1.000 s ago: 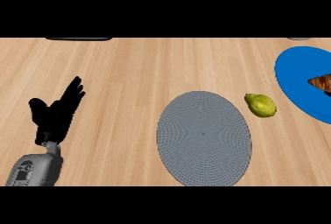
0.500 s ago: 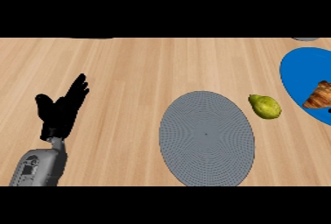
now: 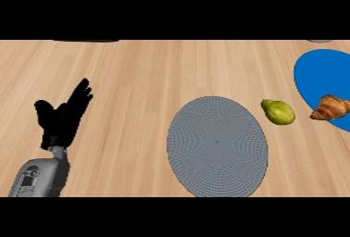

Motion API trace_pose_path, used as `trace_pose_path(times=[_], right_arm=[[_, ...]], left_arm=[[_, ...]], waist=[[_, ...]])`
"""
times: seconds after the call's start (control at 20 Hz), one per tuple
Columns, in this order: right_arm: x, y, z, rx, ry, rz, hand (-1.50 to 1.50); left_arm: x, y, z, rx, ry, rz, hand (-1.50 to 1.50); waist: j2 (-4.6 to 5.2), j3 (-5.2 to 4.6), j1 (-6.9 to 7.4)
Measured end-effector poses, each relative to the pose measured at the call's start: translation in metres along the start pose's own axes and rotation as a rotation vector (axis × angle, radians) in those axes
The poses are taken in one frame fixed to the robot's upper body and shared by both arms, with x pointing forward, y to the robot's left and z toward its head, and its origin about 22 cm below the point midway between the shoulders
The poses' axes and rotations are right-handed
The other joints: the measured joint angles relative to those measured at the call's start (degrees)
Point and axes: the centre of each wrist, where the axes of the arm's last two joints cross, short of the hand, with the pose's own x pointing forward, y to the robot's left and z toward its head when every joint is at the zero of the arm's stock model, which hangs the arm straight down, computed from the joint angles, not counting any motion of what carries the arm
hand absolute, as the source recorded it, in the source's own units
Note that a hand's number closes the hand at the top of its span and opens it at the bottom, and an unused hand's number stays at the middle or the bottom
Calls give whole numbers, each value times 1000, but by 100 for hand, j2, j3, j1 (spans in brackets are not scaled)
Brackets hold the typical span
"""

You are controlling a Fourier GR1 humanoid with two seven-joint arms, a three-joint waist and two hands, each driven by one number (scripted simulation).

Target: Pick the croissant from the placemat and place it in the plate

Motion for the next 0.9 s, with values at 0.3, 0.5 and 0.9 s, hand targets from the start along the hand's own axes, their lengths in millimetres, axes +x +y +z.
trace_pose_path(times=[0.3,0.5,0.9], right_arm=[[6,-13,-7,-78,21,-189,-150],[5,-22,-1,-35,131,-319,-150],[5,-40,11,-12,205,-419,-150]], left_arm=[[-1,6,5,10,11,-6,0],[-1,6,8,11,10,-7,0],[-4,1,10,7,6,-7,0]], waist=[[-43,-11,-54],[-43,-10,-51],[-2,8,-30]])
